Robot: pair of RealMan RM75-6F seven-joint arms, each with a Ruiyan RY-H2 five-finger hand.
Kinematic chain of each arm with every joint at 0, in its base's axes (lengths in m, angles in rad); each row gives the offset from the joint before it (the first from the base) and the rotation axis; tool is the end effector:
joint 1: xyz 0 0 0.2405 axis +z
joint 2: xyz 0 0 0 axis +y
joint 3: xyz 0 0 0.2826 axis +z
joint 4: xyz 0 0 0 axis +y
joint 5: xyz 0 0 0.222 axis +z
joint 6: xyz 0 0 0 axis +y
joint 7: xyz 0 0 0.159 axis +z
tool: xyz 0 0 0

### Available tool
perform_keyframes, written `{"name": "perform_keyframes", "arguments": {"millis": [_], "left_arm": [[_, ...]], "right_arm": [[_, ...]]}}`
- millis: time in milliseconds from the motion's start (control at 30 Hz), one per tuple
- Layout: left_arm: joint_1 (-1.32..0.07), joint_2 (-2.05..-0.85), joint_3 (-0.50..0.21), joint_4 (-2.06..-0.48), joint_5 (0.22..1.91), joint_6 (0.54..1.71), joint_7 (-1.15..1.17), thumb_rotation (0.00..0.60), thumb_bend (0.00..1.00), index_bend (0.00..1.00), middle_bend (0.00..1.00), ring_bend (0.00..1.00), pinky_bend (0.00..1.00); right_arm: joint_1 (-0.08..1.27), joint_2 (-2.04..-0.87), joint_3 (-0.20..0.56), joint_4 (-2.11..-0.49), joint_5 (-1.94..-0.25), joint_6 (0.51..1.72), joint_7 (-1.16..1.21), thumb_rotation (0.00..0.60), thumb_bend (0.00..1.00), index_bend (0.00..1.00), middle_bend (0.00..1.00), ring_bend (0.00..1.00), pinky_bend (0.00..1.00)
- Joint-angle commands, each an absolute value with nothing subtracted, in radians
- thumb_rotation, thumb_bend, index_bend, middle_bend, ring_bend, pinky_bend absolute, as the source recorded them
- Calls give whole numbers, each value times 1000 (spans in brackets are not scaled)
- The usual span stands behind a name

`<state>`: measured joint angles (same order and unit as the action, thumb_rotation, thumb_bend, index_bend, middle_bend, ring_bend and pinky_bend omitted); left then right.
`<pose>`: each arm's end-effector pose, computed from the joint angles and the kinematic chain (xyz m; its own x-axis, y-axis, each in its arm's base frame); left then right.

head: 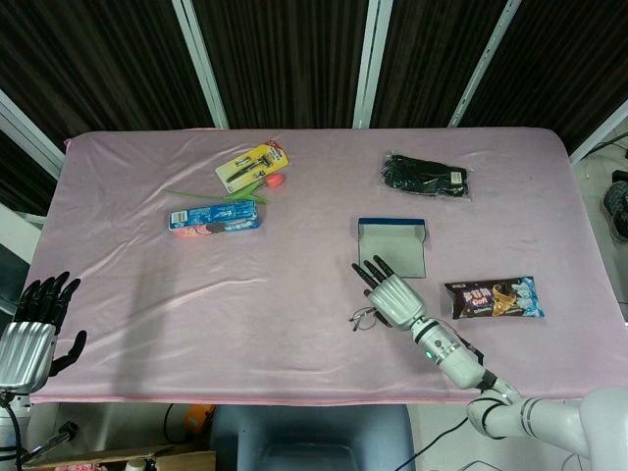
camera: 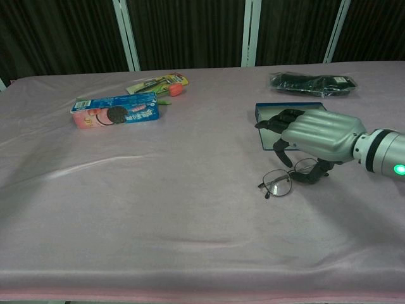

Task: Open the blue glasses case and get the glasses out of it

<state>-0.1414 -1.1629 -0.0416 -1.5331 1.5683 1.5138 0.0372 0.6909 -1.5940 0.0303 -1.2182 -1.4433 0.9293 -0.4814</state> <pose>-0.3294 0.2168 0.1505 0.4616 -0.0500 0.8857 0.8774 -0.1214 -0.4641 -0.2226 -0.3594 -0.0570 0.8248 -0.0558 0.5627 -0.4840 -0.5843 0.6514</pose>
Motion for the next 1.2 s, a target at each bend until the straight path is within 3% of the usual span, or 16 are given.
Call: {"name": "perform_keyframes", "arguments": {"millis": [33, 467, 633, 867, 1000, 1200], "left_arm": [[-141, -1163, -41, -1532, 1570, 1516, 38, 600, 380, 0, 0, 0, 0], [-137, -1163, -43, -1533, 1563, 1517, 44, 600, 641, 0, 0, 0, 0], [-134, -1160, -46, -1540, 1555, 1521, 37, 600, 658, 0, 0, 0, 0], [-126, -1151, -47, -1538, 1561, 1536, 5, 600, 601, 0, 0, 0, 0], [-124, -1146, -48, -1536, 1562, 1543, -12, 600, 595, 0, 0, 0, 0], [-120, -1142, -50, -1533, 1563, 1550, -27, 600, 593, 0, 0, 0, 0]], "right_arm": [[695, -1595, 33, -1224, -1435, 918, -482, 600, 509, 661, 11, 0, 0], [698, -1598, 28, -1225, -1418, 896, -482, 600, 601, 700, 12, 0, 0], [696, -1607, 25, -1214, -1428, 903, -458, 600, 604, 729, 14, 0, 0], [700, -1620, 43, -1217, -1434, 925, -428, 600, 608, 738, 24, 0, 0], [731, -1647, 94, -1243, -1420, 932, -447, 600, 608, 738, 27, 0, 0], [831, -1792, 202, -1223, -1339, 893, -550, 600, 612, 738, 31, 0, 0]]}}
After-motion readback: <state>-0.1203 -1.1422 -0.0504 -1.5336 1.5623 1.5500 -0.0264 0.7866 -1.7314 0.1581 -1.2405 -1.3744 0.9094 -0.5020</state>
